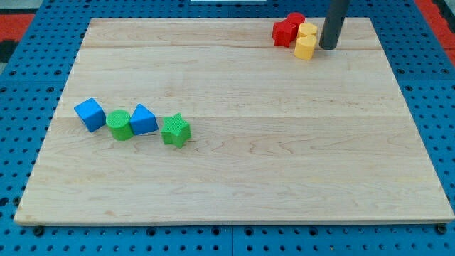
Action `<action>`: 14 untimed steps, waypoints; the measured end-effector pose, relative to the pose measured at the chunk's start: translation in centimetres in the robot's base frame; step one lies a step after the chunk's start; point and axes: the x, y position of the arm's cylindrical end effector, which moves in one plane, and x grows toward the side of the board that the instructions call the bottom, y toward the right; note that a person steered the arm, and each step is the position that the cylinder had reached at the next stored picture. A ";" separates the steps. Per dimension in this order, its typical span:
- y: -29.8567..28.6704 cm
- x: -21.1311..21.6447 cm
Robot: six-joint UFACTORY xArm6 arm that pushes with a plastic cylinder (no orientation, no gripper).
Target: Slide the yellow heart to the right of the red star
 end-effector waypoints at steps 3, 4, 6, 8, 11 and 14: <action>-0.1 -8.0; -2.4 -7.8; -7.4 -7.7; -9.7 -5.9; -10.0 -3.1; -18.6 -2.3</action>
